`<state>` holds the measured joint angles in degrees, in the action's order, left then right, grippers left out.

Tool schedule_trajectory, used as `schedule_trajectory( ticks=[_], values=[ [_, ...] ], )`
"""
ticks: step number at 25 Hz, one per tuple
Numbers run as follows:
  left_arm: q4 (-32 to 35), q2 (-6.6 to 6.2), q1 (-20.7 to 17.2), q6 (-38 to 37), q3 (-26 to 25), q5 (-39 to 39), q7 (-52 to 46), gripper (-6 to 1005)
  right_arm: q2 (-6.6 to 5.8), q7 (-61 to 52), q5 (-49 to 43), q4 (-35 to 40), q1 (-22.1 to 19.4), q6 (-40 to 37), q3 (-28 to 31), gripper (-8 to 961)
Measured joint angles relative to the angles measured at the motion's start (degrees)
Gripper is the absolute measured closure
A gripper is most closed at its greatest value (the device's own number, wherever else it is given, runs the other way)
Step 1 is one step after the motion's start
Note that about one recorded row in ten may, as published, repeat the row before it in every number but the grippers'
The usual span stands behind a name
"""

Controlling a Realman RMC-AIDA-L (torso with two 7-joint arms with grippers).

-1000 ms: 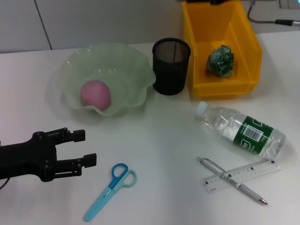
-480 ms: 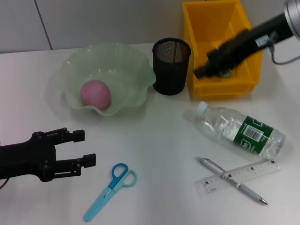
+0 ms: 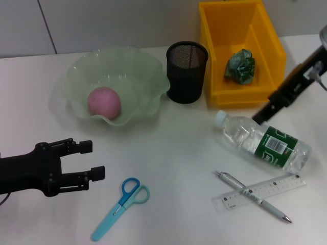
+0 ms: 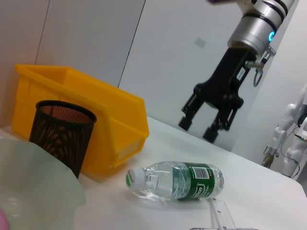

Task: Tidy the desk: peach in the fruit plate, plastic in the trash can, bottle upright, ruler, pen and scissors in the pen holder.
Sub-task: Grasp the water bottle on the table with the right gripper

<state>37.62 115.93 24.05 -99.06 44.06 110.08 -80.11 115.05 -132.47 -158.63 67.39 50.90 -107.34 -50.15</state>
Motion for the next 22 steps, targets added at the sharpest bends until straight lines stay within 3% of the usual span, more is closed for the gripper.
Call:
schedule_trajectory(
  ticks=[5, 10, 22],
  values=[
    [0.04, 0.0, 0.02, 0.02, -0.28, 0.03, -0.14, 206, 0.47, -0.77, -3.4, -2.14, -0.34, 0.83, -4.13, 167],
    [0.05, 0.0, 0.03, 0.02, -0.32, 0.03, -0.19, 207, 1.78, -0.85, -7.88, -5.89, -0.43, 4.57, -5.93, 168],
    [0.1, -0.09, 0.69, -0.04, -0.47, -0.2, -0.55, 209, 2.35, -0.51, -8.46, -10.87, -0.37, 10.22, -8.4, 168]
  ],
)
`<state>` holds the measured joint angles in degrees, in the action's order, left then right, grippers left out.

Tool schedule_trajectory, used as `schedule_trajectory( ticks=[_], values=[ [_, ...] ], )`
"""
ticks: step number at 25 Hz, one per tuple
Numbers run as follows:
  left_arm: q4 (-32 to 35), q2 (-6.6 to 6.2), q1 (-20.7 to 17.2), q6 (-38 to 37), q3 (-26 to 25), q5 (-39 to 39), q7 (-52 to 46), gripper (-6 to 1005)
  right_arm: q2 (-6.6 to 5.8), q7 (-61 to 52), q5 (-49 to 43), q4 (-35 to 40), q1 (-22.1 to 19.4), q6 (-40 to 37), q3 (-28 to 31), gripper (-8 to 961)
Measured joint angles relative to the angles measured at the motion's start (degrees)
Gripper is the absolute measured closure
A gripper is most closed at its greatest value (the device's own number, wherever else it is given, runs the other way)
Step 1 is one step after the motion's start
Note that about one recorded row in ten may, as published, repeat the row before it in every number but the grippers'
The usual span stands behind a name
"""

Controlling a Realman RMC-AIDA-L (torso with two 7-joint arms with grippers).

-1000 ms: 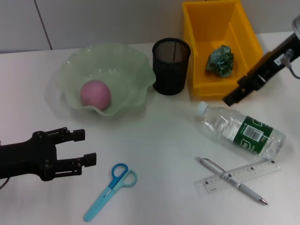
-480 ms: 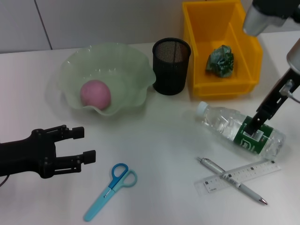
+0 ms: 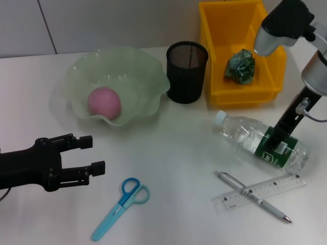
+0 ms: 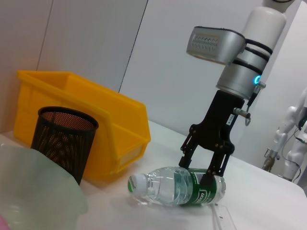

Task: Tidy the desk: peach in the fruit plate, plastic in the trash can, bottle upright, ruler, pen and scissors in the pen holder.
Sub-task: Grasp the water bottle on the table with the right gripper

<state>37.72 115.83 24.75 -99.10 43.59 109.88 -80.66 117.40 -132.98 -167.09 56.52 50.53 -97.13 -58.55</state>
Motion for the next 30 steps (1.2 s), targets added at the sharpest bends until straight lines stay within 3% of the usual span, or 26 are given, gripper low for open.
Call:
schedule_trajectory(
  ticks=[30],
  values=[
    [0.08, -0.09, 0.21, -0.39, 0.0, -0.2, -0.5, 216, 0.34, 0.15, -0.16, -7.99, 0.5, 9.46, -4.9, 166]
  ],
)
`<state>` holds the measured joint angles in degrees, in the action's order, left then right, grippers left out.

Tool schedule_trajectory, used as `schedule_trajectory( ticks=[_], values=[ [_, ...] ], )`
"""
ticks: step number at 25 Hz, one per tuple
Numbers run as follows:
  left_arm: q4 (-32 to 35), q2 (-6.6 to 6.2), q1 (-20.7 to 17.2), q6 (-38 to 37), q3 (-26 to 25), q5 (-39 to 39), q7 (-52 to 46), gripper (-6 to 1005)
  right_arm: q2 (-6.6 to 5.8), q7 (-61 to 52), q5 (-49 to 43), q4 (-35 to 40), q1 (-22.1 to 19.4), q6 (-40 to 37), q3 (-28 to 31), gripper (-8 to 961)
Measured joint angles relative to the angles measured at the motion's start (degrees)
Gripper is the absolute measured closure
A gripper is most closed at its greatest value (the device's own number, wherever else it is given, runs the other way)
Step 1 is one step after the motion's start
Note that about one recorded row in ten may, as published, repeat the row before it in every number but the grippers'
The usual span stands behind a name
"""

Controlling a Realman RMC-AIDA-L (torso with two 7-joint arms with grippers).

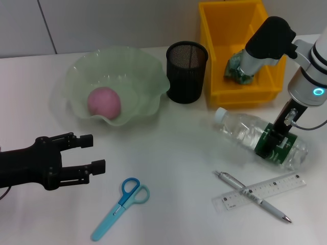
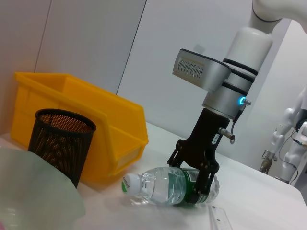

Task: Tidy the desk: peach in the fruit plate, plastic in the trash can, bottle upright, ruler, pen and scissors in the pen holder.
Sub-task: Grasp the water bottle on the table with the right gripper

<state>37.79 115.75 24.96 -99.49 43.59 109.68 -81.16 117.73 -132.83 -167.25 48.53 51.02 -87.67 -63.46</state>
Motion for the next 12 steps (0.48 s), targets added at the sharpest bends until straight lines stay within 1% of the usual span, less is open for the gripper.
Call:
schedule_trajectory(
  ticks=[12],
  values=[
    [0.19, 0.06, 0.18, 0.15, 0.0, 0.0, -0.52, 218, 0.01, 0.12, 0.0, -1.41, 0.19, 2.37, -1.75, 167]
  ],
)
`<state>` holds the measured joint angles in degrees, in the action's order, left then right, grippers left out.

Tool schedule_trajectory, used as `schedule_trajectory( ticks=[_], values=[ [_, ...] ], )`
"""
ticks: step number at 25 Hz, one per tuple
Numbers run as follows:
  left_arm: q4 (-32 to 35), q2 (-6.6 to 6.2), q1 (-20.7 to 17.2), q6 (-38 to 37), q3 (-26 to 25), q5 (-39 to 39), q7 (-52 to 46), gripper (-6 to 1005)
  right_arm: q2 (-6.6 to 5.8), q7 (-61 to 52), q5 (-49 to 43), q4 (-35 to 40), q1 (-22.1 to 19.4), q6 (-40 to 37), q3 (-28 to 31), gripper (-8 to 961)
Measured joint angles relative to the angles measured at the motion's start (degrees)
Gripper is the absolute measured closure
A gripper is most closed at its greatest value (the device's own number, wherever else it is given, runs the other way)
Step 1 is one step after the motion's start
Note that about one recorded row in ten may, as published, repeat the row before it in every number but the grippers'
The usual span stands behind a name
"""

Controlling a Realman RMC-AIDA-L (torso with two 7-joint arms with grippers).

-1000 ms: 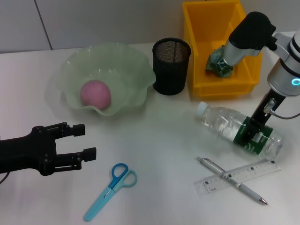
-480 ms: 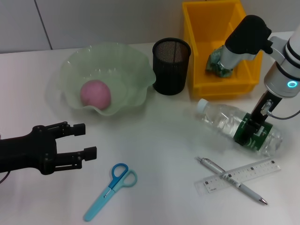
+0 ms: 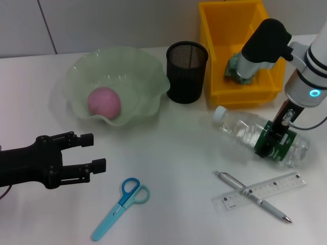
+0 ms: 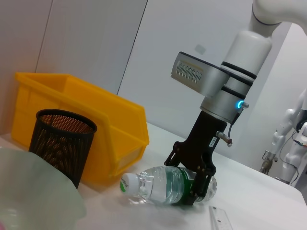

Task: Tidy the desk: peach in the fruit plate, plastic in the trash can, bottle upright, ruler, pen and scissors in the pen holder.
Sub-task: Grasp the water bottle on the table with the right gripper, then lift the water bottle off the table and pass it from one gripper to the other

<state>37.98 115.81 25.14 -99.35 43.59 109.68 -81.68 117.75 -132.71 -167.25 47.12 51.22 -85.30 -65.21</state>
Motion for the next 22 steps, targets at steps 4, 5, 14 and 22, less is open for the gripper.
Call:
schedule_trajectory(
  ticks=[4, 5, 14, 22],
  values=[
    [0.0, 0.04, 0.0, 0.04, 0.0, 0.0, 0.0, 219, 0.1, 0.0, 0.01, -0.88, 0.08, 0.69, -0.65, 167],
    [-0.01, 0.04, 0.0, 0.04, 0.0, 0.0, 0.0, 219, 0.1, 0.0, 0.01, -0.88, 0.08, 0.69, -0.65, 167],
    [-0.01, -0.04, 0.0, -0.04, -0.18, 0.0, -0.05, 221, 0.37, -0.01, 0.04, -0.88, 0.12, 1.36, -0.97, 167],
    [-0.01, -0.06, 0.0, 0.04, -0.18, 0.0, -0.05, 223, 0.4, -0.01, 0.26, -0.53, 0.13, 1.86, -0.61, 180]
  ],
)
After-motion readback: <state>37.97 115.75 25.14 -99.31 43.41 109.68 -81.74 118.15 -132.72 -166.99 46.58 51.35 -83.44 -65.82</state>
